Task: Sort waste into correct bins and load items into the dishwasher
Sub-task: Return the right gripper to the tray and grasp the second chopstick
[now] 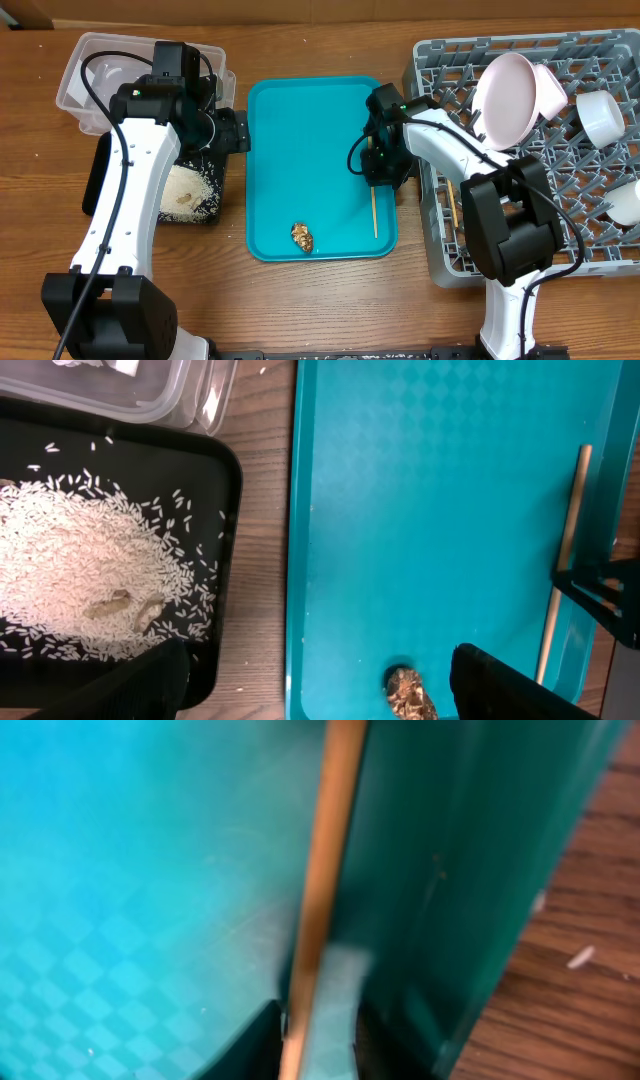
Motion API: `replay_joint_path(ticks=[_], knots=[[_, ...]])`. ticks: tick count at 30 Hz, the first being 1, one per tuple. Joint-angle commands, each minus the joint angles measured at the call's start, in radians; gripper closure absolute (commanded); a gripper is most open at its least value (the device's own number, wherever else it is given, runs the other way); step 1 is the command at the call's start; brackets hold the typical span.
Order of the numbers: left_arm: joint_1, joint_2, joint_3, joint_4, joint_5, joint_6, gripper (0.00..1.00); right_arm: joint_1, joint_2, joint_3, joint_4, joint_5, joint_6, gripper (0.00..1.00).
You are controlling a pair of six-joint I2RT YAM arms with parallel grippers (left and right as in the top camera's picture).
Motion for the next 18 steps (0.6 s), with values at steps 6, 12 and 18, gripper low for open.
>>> replay_joint_path(ticks=[6, 12, 18], knots=[[-0.004, 0.01, 0.015, -0.003, -0.006, -0.002, 0.14, 0.0, 0.034, -0.032, 0.001, 0.013, 0.011, 0.91], [-0.004, 0.01, 0.015, -0.003, -0.006, -0.002, 0.15, 0.0, 0.034, -0.032, -0.009, 0.014, 0.011, 0.92], [-0.004, 0.01, 0.015, -0.004, -0.006, -0.002, 0.14, 0.0, 0.033, -0.031, -0.032, 0.057, 0.037, 0.96]])
